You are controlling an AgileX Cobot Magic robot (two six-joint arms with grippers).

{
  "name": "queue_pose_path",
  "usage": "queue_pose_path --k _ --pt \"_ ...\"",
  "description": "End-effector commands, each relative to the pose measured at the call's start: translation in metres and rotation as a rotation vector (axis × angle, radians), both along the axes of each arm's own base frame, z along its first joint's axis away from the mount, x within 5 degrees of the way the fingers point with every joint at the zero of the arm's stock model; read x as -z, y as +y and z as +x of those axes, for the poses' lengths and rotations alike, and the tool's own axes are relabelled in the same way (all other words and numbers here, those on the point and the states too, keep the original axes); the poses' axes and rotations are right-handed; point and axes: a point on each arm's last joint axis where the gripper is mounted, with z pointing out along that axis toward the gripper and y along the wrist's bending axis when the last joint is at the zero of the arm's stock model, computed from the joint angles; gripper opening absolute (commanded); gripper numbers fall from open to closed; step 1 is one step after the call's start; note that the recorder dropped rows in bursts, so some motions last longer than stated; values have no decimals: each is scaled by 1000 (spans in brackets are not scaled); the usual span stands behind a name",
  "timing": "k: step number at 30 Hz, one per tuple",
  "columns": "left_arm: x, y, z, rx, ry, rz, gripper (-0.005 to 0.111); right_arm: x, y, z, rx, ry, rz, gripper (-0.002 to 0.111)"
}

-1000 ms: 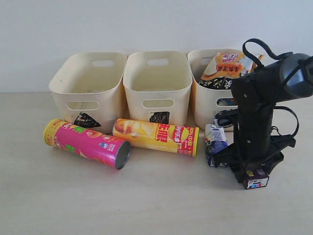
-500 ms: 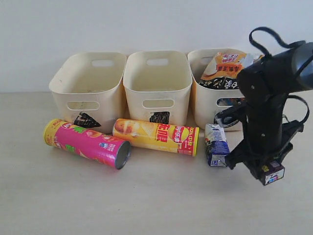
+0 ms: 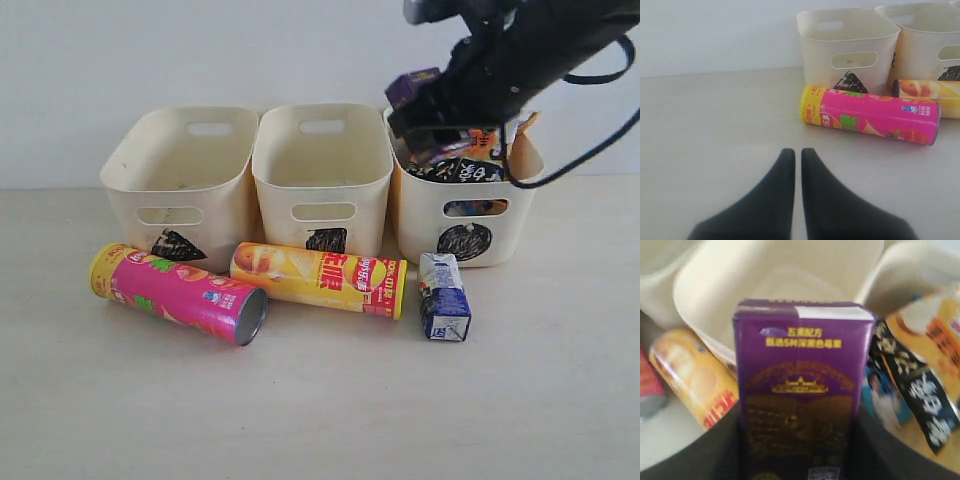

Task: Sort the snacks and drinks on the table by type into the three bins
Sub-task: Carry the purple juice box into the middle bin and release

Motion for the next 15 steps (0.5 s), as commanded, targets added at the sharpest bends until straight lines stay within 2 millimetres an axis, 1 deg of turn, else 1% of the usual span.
queue_pose_path --k 1,2,3,5,6,7,10,15 --pt "1 0 0 1 2 -18 4 3 25 43 -52 -80 110 1" --pt "1 0 0 1 2 -18 4 7 28 50 -59 -74 106 1" --pt "1 0 0 1 2 -18 4 14 33 62 -63 -63 105 1" --pt "1 0 0 1 2 -18 4 21 40 78 -65 -67 112 1" --pt "1 0 0 1 2 -18 4 24 42 82 -63 -66 117 1" --pt "1 0 0 1 2 -18 4 31 46 90 -59 -53 137 1" --pt "1 0 0 1 2 -18 4 41 52 103 -60 -45 155 1" --pt "1 0 0 1 2 -18 4 59 57 113 -63 -16 149 1"
